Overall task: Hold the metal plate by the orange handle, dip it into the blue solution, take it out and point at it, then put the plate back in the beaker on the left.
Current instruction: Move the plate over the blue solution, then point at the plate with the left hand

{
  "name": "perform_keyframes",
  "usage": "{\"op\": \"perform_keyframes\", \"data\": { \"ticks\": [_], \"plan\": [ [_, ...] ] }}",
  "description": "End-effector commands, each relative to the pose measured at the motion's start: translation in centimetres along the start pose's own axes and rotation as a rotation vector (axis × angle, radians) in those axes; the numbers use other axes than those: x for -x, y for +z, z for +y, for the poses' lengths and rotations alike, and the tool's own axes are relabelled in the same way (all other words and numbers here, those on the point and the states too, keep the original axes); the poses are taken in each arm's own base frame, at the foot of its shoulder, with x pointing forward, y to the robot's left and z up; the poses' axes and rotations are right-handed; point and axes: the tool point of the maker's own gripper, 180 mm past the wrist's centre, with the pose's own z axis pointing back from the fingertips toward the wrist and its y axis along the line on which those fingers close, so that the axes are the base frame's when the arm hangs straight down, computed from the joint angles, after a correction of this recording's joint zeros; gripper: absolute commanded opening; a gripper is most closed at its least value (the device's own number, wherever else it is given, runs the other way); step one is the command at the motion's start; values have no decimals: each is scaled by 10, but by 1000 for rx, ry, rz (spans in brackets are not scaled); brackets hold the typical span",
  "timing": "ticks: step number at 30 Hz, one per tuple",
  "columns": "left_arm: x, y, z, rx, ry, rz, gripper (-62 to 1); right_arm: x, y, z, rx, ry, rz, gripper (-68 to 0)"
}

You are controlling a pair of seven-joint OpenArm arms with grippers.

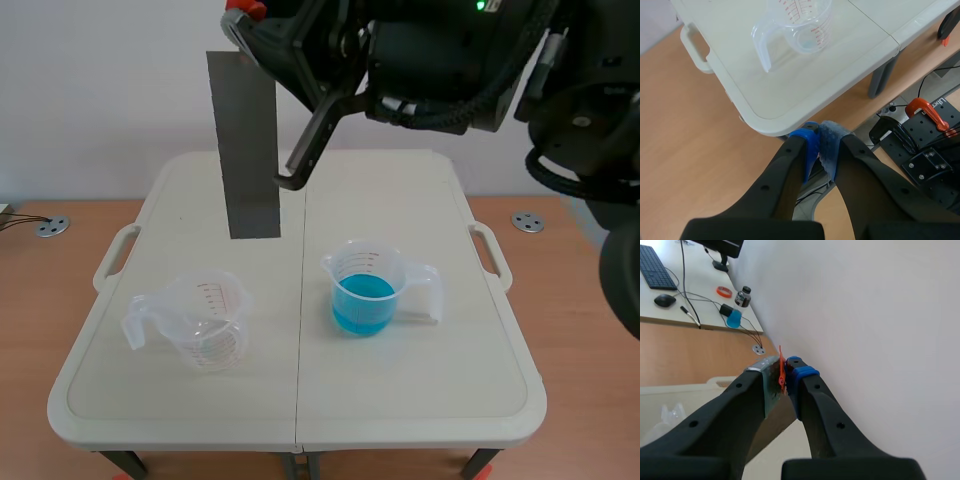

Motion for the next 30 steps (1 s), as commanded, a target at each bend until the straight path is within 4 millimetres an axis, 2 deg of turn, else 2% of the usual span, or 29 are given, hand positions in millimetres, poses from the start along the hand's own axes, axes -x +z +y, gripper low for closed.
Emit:
{"op": "perform_keyframes", "data": {
  "ticks": [1,18,30],
  "plan": [
    [-6,0,1,-4,1,-23,-590,-8,5,-6,7,8,-30,-662],
    [-9,-2,4,-12,-6,-35,-590,2,53,-44,52,-5,13,-662],
    [-35,-19,23,-47,-54,-143,-591,5,71,-66,96,26,47,-662]
  ]
}}
